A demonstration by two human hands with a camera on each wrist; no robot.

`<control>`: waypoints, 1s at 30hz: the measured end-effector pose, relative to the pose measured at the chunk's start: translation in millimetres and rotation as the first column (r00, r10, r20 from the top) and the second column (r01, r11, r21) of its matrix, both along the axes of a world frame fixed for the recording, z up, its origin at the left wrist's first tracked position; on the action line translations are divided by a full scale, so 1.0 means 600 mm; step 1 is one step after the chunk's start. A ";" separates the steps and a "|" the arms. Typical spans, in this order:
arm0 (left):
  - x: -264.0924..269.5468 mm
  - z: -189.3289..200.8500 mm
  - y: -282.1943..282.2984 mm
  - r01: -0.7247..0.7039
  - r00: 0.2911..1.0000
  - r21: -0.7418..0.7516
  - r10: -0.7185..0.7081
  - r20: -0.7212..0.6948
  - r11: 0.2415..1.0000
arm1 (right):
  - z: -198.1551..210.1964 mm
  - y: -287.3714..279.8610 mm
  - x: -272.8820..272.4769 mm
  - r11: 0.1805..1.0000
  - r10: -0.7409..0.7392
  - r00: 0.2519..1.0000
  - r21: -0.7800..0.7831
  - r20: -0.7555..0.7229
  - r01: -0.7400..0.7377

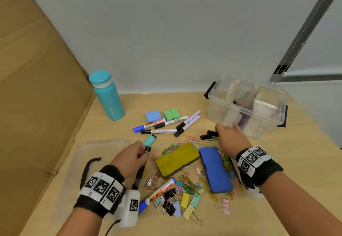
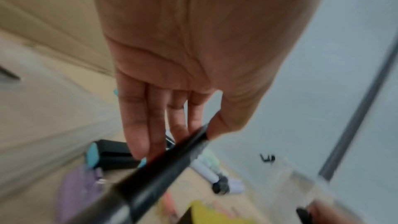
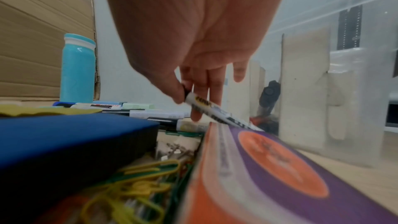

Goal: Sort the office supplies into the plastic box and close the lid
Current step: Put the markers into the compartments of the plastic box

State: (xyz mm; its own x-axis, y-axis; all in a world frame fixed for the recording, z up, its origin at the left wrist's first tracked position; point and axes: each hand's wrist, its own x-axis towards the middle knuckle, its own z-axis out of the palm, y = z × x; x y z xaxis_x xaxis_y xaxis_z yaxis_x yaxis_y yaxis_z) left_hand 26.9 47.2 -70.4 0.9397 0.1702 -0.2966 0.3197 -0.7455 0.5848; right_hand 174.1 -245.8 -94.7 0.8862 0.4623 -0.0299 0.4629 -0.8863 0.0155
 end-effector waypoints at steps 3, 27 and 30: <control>0.015 0.016 0.016 -0.117 0.977 -0.382 0.175 0.120 0.917 | -0.006 0.001 -0.005 0.990 0.029 1.000 0.136 -0.003 -0.028; 0.079 -0.058 0.023 -0.025 0.987 0.370 0.083 -0.139 0.929 | 0.027 0.034 0.009 0.979 0.193 0.977 0.043 0.090 -0.197; 0.080 -0.053 0.022 -0.021 0.985 0.385 0.084 -0.149 0.923 | 0.059 0.015 -0.014 0.953 0.161 0.979 0.239 0.124 -0.187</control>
State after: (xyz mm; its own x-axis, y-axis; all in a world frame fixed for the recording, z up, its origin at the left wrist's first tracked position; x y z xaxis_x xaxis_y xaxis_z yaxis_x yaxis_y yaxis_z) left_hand 74.7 60.1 -102.2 0.8717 0.3479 -0.3450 0.4299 -0.8809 0.1978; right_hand 165.5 -237.1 -59.1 0.7836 0.5909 0.1916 0.6177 -0.7740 -0.1391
